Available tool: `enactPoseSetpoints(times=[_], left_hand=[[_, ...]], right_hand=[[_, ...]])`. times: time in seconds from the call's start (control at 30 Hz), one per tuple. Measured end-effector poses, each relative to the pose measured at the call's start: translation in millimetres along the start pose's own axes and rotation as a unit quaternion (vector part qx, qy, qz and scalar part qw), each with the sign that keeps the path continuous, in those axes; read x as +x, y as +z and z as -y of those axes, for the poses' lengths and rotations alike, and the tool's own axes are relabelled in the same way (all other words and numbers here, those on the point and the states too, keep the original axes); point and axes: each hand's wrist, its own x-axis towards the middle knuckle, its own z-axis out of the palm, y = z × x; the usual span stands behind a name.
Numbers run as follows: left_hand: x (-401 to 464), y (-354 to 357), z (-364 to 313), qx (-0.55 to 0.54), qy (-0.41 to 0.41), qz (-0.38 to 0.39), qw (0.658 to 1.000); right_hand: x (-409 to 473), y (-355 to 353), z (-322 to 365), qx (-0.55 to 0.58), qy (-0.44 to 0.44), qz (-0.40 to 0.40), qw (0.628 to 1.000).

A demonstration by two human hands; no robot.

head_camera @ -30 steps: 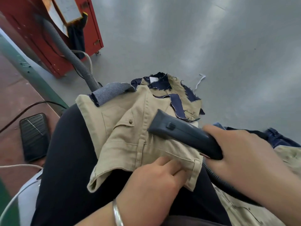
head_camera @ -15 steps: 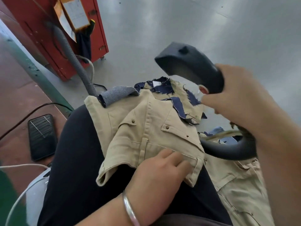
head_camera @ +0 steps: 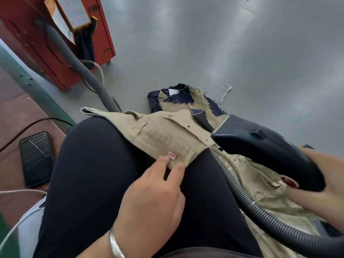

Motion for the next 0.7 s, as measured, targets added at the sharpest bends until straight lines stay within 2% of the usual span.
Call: enactPoseSetpoints(times=[0.2,0.27,0.53,0.7], left_hand=[[-1,7,2,0.041,0.008,-0.013,0.999],[1,8,4,0.043,0.015,-0.024,0.999],[9,10,5,0.038,0.021,-0.071,0.997],[1,11,-1,0.03,0.024,-0.069,0.997]], right_hand=[[27,9,45,-0.062,-0.043,0.068,0.995],[40,14,51,-0.062,-0.057,0.066,0.994],[82,19,76,-0.022,-0.127,0.001,0.992],[121,11,97,0.037,-0.107,-0.058,0.992]])
